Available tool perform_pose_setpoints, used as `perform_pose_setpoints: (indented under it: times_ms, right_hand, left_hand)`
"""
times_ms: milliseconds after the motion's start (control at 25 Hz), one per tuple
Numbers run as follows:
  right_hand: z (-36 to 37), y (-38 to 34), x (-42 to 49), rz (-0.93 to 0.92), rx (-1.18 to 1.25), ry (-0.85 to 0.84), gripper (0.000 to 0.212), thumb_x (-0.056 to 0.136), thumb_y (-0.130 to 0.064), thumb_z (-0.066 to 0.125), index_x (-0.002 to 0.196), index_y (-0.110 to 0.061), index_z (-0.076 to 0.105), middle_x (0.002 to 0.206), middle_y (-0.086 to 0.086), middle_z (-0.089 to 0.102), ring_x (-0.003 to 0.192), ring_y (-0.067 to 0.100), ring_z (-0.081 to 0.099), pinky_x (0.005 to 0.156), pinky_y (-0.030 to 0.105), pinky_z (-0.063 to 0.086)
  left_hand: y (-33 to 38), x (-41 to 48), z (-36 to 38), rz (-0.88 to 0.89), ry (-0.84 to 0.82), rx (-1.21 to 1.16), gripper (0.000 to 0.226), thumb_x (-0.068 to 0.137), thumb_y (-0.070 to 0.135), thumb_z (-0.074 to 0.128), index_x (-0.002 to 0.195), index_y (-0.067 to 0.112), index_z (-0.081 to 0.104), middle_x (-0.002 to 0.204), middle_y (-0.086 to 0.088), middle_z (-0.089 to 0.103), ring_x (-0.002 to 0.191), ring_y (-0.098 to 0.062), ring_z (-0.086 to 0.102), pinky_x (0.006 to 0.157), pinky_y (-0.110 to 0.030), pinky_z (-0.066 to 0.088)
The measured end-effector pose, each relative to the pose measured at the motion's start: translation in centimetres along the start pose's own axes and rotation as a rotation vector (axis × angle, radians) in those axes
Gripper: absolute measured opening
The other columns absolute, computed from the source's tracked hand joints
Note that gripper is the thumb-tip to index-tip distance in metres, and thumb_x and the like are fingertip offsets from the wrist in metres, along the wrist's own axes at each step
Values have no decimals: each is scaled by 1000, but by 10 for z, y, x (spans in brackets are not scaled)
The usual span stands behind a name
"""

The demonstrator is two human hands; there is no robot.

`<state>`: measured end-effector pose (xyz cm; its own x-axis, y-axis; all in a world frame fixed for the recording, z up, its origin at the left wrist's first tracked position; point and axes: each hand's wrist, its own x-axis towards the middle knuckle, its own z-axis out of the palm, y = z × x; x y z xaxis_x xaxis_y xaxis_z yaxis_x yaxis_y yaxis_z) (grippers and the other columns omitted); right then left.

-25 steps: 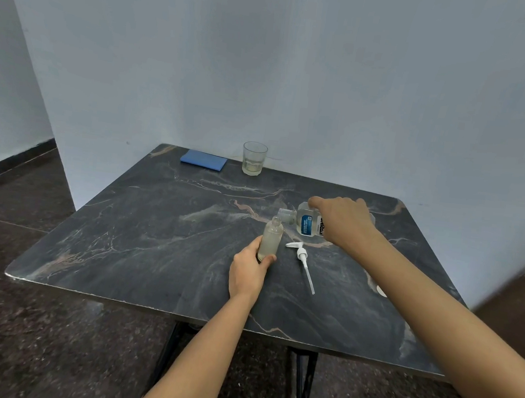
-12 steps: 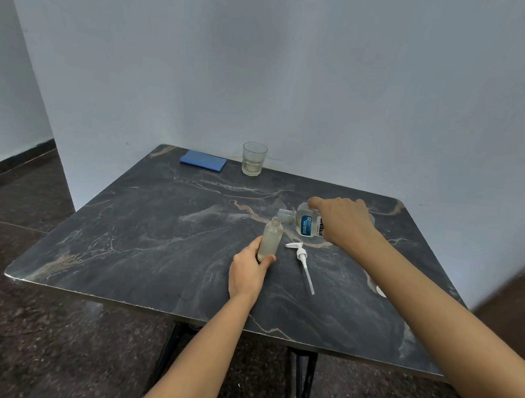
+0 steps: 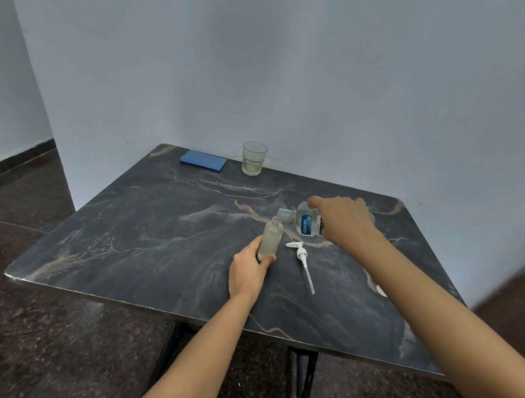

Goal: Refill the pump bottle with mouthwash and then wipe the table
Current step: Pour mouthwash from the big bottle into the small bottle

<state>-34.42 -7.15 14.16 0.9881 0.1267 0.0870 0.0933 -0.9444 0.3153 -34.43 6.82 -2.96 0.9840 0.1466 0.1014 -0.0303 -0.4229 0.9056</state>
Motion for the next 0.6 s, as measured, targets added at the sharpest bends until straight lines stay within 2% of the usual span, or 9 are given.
perform_pose_setpoints:
  times_ms: [320,600]
  right_hand:
    - [2,0,2,0,-14,27,53,89,-3,52,134,-28,42,114,7,65,105,30,60,90,41,39]
    - [6,1,4,-5,-19,36,52,89,-5,54,133,-29,42,115,7,65,105,30,60,90,41,39]
  left_hand:
    - [1,-2,-2,5,7,-19,45,88,28,67,132,27,56,111,4,69,101,-16,63,88,-31,49]
    - [1,0,-1,-1,4,-7,47,88,29,67,133,28,54,114,3,69,103,-17,63,91,-35,50]
